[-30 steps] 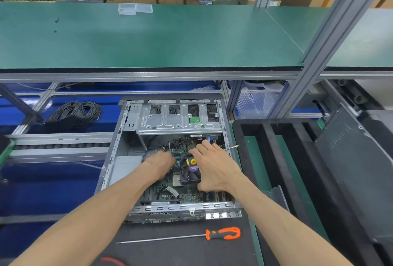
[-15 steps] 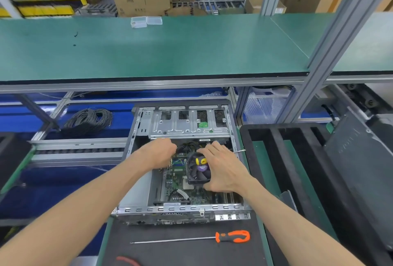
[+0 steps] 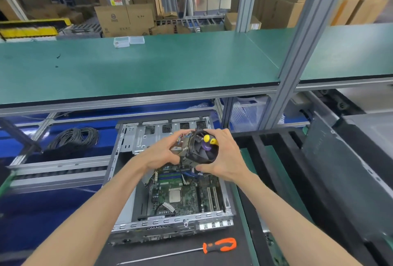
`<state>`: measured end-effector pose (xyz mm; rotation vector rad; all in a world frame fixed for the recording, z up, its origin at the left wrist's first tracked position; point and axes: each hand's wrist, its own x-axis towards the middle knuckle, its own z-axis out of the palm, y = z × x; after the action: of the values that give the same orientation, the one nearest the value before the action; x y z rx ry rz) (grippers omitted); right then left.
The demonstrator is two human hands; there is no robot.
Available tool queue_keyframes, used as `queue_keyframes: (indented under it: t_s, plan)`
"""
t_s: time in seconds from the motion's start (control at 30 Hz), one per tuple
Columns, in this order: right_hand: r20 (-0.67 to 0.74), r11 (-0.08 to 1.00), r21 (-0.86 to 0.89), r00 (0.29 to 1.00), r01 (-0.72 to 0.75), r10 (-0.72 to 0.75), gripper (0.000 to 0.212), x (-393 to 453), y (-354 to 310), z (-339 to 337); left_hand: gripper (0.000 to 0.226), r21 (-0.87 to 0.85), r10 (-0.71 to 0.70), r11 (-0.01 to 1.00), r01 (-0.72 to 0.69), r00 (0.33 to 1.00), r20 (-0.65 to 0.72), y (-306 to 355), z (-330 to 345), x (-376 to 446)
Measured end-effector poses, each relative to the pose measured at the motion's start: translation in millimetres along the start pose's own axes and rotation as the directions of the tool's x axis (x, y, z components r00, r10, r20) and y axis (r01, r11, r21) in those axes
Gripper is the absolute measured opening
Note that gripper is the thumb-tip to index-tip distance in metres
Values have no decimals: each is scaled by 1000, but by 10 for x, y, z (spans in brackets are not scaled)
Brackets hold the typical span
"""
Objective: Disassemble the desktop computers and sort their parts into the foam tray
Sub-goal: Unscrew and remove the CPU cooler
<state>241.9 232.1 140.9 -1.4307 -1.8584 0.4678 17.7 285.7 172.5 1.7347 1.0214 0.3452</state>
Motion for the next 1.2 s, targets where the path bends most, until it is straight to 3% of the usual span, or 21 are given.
queue_keyframes:
  t_s: [0.13,0.3,0.47,0.53,0.77,1.0,1.2]
  plan:
    - [-27,998,27,998,-53,53,91,-15,181,-270,106,168,62,983,-68,997,40,294,169,349]
    - [-19,981,50,982,-189,190,89,-146,461,-506,93,322,163,933,-159,986,16,515,482,792]
    - [13,936,65,938,-345,345,121,-297,818,-688,92,398,190,901,-172,982,-6,611,887,1145]
    - [27,901,67,903,-429,428,123,-379,989,-787,94,410,175,901,-144,984,-39,612,1035,1281]
    - [-7,760,70,762,-646,648,93,-567,1476,-1047,95,619,57,784,-45,998,1,536,1570,1825]
    - [2,727,82,729,-682,684,75,-715,1740,-1074,73,758,-42,652,20,999,9,308,2090,2327]
    - [61,681,151,694,-717,717,73,-800,1950,-1024,78,804,-118,591,73,993,-3,36,2364,2647]
